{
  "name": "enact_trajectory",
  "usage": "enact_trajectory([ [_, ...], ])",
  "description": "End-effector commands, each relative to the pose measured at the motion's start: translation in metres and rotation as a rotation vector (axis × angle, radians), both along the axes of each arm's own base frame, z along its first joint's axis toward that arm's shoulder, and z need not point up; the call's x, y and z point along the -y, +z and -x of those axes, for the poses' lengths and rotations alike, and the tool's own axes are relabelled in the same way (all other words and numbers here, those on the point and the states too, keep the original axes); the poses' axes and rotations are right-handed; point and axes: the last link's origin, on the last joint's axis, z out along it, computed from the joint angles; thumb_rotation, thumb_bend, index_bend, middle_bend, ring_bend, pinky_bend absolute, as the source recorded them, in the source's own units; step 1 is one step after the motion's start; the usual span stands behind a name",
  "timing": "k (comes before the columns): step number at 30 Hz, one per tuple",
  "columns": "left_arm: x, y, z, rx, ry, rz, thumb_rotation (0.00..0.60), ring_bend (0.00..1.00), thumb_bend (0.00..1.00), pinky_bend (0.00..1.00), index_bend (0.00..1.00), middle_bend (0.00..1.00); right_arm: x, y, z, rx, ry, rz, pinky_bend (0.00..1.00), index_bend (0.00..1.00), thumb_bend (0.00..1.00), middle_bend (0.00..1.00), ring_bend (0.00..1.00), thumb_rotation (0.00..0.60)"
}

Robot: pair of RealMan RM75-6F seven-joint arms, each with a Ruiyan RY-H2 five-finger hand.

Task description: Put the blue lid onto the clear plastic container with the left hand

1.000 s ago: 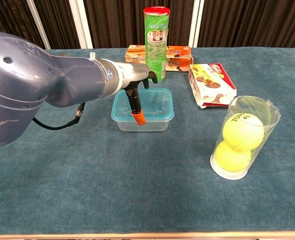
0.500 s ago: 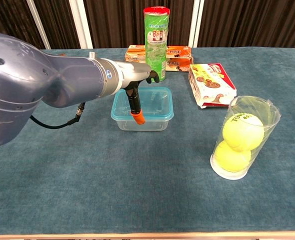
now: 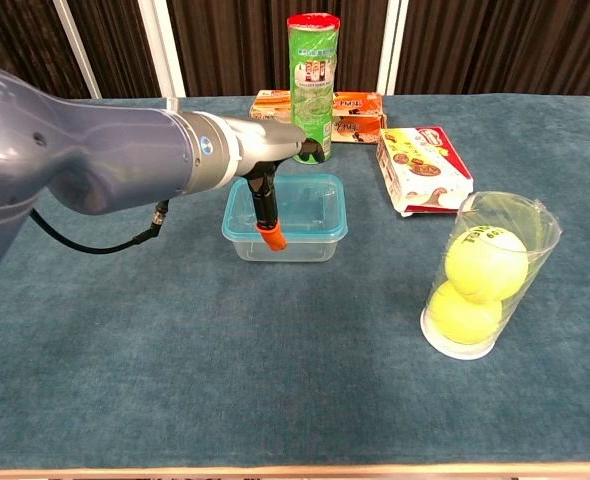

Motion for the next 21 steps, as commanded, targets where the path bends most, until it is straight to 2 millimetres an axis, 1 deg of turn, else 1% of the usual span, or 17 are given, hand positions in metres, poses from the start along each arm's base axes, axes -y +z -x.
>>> enact_trajectory([
  [1,-0.001,0.007,0.001,-0.012,-0.029,-0.03,0.6,0.0,0.15,0.0,0.06,0.03,0.0,0.0,0.0,0.001,-0.001,0.003,0.0,0.1,0.29,0.0,0.0,0.6],
  [3,-0.002,0.01,-0.001,-0.014,-0.068,-0.058,0.6,0.0,0.17,0.0,0.07,0.06,0.0,0.0,0.0,0.003,-0.002,0.005,0.0,0.1,0.29,0.0,0.0,0.6],
  [7,-0.006,0.015,-0.005,0.004,-0.156,-0.091,0.6,0.02,0.21,0.03,0.15,0.16,0.0,0.001,0.0,0.003,-0.002,0.011,0.0,0.1,0.29,0.0,0.0,0.6],
  [12,-0.011,0.02,-0.009,0.082,-0.189,-0.051,0.6,0.06,0.29,0.05,0.22,0.26,0.001,0.001,0.001,0.007,-0.01,0.015,0.0,0.1,0.29,0.0,0.0,0.6],
  [14,-0.016,0.022,-0.009,0.1,-0.192,-0.048,0.6,0.07,0.33,0.05,0.26,0.31,0.001,0.001,0.002,0.009,-0.014,0.017,0.0,0.1,0.29,0.0,0.0,0.6],
  [16,-0.02,0.024,-0.009,0.11,-0.191,-0.057,0.6,0.09,0.37,0.05,0.32,0.35,0.001,0.001,0.002,0.011,-0.017,0.018,0.0,0.1,0.29,0.0,0.0,0.6],
  [21,-0.032,0.025,-0.005,0.145,-0.174,-0.069,0.6,0.12,0.42,0.05,0.46,0.42,0.001,0.002,0.002,0.015,-0.023,0.02,0.0,0.1,0.29,0.0,0.0,0.6],
])
